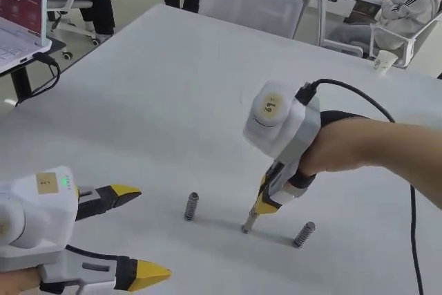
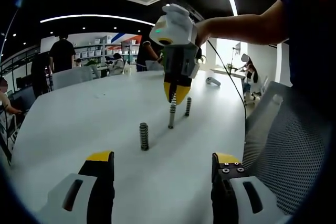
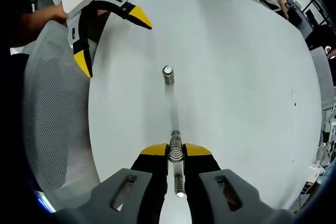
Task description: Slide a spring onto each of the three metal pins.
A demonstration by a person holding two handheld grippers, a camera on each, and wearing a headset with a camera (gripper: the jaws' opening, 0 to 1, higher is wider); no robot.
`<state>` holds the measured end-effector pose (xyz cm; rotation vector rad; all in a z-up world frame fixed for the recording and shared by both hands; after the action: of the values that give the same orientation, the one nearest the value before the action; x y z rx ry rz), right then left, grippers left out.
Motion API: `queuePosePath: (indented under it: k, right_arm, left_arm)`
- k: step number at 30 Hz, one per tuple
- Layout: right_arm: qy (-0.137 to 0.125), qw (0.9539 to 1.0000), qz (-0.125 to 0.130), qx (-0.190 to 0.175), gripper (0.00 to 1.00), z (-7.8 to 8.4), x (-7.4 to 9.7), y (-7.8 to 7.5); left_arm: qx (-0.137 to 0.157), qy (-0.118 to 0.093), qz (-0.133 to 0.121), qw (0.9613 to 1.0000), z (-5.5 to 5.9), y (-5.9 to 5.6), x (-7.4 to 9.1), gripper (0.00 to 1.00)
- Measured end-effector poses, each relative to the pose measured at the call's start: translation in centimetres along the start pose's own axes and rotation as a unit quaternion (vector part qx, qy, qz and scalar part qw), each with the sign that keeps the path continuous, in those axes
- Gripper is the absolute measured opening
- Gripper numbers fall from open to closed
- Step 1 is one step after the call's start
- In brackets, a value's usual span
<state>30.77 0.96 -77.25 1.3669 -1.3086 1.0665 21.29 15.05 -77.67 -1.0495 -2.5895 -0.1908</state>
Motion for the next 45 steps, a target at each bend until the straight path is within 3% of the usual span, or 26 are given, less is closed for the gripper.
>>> queuePosePath:
  k: [22, 32, 45]
  right_arm:
    - [0.014, 0.9998, 0.009, -0.005, 0.08, 0.3, -3.5, -0.3]
    - [0.015, 0.9998, 0.003, -0.013, 0.09, 0.4, -3.7, -0.3]
    - [-0.018, 0.9997, 0.009, -0.015, 0.19, 0.3, -3.2, -0.2]
  left_arm:
    - [0.000, 0.002, 0.000, 1.0000, -0.2, 0.0, 0.3, 0.71]
    - [0.001, 0.002, 0.002, 1.0000, -0.2, -0.1, 0.2, 0.70]
    - [-0.001, 0.005, 0.004, 1.0000, -0.2, -0.1, 0.3, 0.70]
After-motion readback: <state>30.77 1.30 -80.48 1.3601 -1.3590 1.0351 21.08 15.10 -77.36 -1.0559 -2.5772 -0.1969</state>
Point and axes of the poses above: the centre of the closed fingertips' face, and the gripper's own axes: x roughly backward along the fingers, y roughly to its left, z roughly out of its underside, the point moved 3 cm from there along x, roughly backward along the fingers, and after that the axes turned 4 degrees about -z, right-handed, at the moved point
